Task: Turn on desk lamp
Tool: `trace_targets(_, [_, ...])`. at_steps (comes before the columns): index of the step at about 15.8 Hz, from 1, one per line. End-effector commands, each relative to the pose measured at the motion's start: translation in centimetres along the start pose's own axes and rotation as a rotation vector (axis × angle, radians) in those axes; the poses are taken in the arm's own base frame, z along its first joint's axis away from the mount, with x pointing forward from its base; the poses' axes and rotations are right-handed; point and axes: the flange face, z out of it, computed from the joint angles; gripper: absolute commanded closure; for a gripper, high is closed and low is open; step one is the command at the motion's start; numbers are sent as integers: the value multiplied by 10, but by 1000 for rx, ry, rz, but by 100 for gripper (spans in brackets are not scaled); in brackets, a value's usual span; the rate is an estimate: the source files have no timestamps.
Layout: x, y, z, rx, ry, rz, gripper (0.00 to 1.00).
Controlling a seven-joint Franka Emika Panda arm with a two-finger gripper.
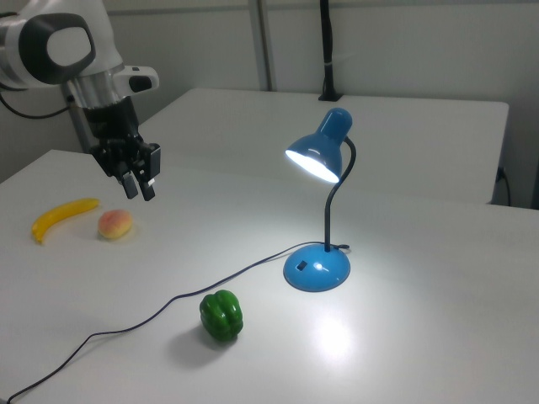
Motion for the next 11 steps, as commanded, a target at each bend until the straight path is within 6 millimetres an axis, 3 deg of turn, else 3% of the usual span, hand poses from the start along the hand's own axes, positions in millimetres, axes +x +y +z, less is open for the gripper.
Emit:
trace_targets(1, [-4, 2, -16, 15, -13, -8, 0])
trace_targets(11, [-2, 5, -26, 13, -10, -4, 0])
